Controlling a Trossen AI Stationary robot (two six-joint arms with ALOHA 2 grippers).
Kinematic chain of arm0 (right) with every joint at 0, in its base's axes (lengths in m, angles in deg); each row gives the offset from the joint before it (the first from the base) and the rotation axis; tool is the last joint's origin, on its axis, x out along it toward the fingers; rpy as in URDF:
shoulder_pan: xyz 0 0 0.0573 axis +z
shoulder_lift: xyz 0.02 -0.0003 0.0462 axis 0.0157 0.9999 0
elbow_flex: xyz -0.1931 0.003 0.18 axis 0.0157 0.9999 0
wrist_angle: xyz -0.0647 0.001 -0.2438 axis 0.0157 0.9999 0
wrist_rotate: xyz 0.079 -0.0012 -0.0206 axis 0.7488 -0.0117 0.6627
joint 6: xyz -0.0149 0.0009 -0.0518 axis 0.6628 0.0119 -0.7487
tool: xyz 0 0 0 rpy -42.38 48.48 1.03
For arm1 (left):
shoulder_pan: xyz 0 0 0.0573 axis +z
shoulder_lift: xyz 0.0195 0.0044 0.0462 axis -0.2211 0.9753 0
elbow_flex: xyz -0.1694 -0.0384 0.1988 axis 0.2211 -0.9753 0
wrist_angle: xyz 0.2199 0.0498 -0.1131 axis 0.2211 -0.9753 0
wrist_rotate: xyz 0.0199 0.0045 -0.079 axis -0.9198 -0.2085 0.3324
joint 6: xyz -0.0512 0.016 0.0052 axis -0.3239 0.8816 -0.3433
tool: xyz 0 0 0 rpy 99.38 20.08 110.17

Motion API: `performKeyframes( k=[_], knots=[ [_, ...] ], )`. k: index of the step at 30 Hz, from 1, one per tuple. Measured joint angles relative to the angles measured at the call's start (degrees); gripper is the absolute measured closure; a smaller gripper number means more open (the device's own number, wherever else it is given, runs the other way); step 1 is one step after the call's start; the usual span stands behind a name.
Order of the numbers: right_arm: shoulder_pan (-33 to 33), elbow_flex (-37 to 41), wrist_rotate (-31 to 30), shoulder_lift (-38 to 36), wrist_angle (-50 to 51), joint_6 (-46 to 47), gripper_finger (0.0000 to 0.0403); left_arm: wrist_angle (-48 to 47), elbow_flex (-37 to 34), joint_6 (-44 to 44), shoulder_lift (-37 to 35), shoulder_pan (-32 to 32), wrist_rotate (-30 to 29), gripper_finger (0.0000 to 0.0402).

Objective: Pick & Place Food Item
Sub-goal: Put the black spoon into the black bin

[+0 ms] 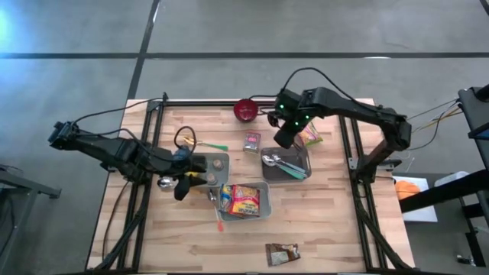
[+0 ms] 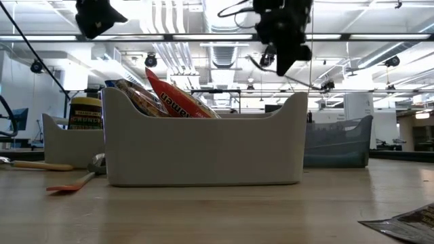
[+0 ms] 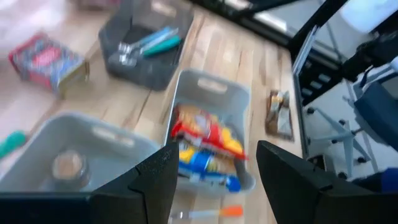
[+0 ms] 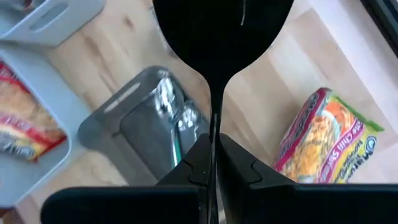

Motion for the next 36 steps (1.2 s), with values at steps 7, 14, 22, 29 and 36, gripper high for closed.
performKeyframes(
  k=[7,14,22,29,36],
  knots=[
    [4.51,0.12,-0.17,0.01,2.12,0.42,0.0395,5.29,-0.01,4.16,0.0,0.33,-0.69,0.0184],
    [8.33,1.44,-0.4,4.27,2.63,3.73,0.0395,5.42,-0.07,4.09,0.0,0.39,-0.69,0.0184],
    [10.55,7.32,-0.92,7.12,0.56,3.29,0.0395,5.19,-0.07,3.69,0.0,0.39,-0.67,0.0184],
    [12.52,13.25,-0.73,6.49,-3.0,0.8,0.0395,4.75,-0.07,3.71,0.0,0.39,-0.67,0.0184],
    [13.31,18.31,0.54,6.49,-10.96,0.83,0.0395,4.65,-0.07,3.91,0.0,0.39,-0.67,0.0184]
  ],
)
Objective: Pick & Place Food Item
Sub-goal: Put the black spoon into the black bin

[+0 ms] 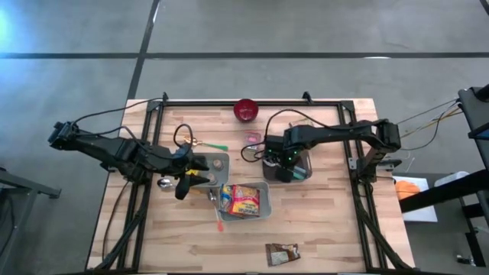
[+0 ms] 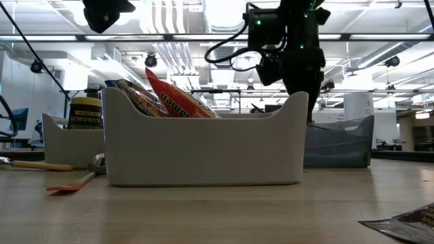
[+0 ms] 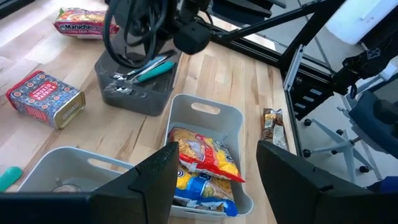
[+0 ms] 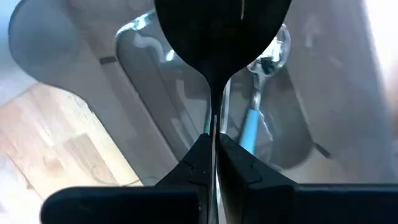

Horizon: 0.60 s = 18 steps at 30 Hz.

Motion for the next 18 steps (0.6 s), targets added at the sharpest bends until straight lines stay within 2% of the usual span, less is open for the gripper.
performKeyframes(
  k=[18],
  knots=[
    [-0.15,9.45,0.66,0.42,-11.83,3.97,0.0395,-0.12,0.0,0.22,0.0,0.02,0.0,0.0184]
  ],
)
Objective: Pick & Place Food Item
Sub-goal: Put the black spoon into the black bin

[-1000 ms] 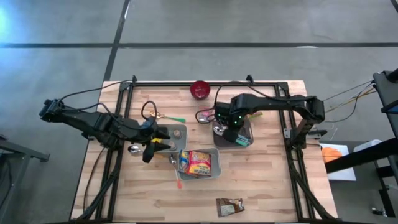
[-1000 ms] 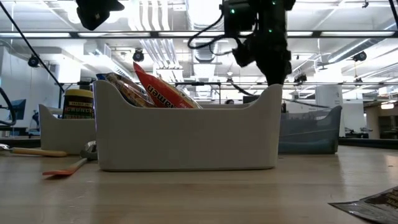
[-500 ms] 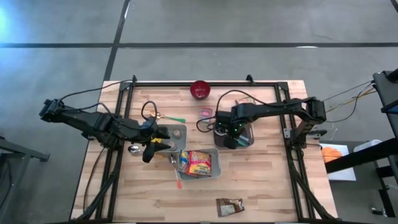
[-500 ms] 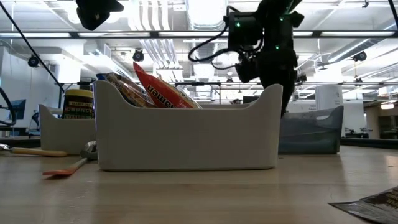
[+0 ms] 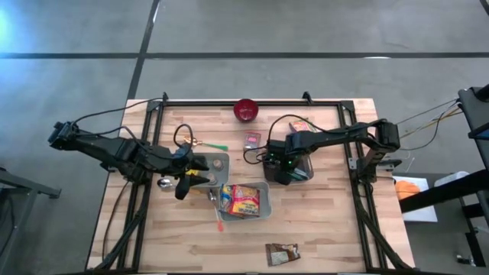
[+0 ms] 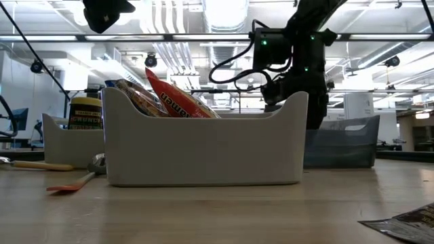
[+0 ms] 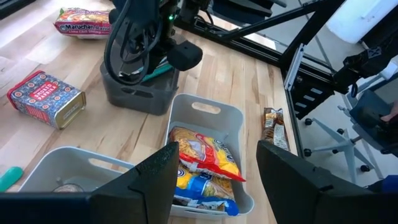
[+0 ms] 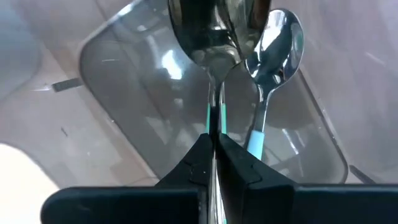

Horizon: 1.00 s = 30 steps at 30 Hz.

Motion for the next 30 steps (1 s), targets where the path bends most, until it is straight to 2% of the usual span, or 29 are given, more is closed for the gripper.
performKeyframes(
  k=[13,22,25,30],
  knots=[
    [-0.02,2.19,-0.02,-0.13,-3.08,0.19,0.0395,0.02,0.0,-0.44,0.0,0.0,0.02,0.0184],
    [0.0,0.51,0.5,0.11,-2.62,0.4,0.0391,0.02,0.0,-0.48,0.0,0.0,0.02,0.0184],
    [-0.07,-0.53,2.82,0.11,-2.45,0.39,0.0363,0.02,0.0,-0.52,0.0,0.0,0.02,0.0184],
    [0.02,-2.28,2.99,0.11,-0.9,0.38,0.028,0.02,0.0,-0.53,0.0,0.0,0.05,0.0184]
  ],
)
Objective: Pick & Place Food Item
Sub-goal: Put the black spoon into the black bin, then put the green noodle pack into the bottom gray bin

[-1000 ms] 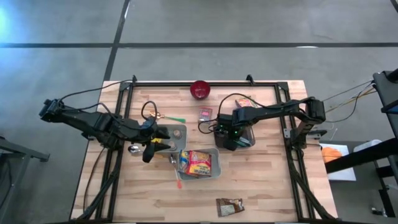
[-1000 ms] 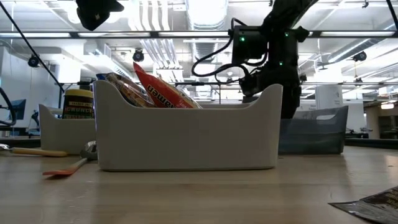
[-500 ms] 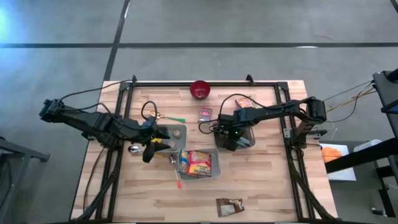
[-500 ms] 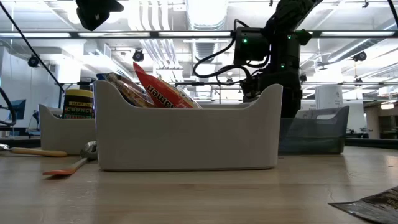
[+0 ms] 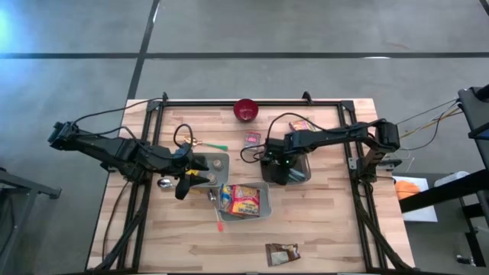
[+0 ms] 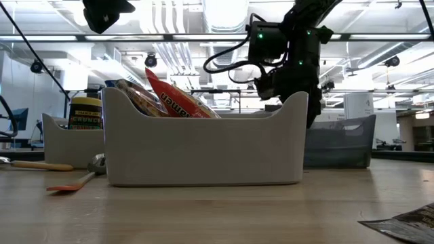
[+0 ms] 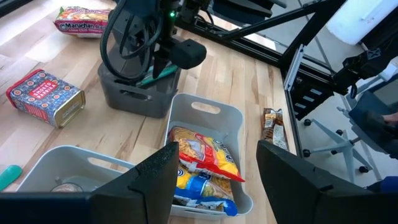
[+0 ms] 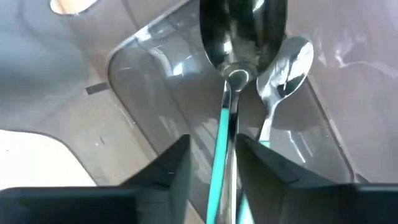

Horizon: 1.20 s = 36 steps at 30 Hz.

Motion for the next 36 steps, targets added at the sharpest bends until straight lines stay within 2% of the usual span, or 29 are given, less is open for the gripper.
performKeyframes(
  k=[4,9,14,20,29,33,36],
  knots=[
    [-0.02,-1.13,0.0,0.0,2.14,0.0,0.0225,-0.02,0.0,-0.02,0.0,0.0,0.02,0.0184],
    [-0.02,-3.63,0.01,0.0,5.94,0.0,0.0181,-0.02,0.0,-0.08,0.0,0.0,0.14,0.0184],
    [0.0,-7.44,-0.42,-1.77,8.29,0.21,0.0162,-0.04,0.0,-0.08,0.0,-0.02,0.13,0.0184],
    [-1.35,-8.14,-6.27,-9.9,7.47,3.2,0.016,-0.17,0.0,-1.1,0.0,-0.02,0.17,0.0184],
    [-12.27,3.59,-11.02,-25.53,5.1,8.87,0.0161,-0.15,-0.02,0.08,0.0,-0.02,0.17,0.0184],
    [-15.61,10.57,-14.38,-29.79,5.07,1.88,0.0161,-0.15,-0.01,0.65,0.0,0.0,0.19,0.0184],
    [-15.73,14.58,-18.69,-31.01,4.28,-6.17,0.0161,-0.15,-0.02,0.75,0.0,0.0,0.19,0.0184]
  ],
)
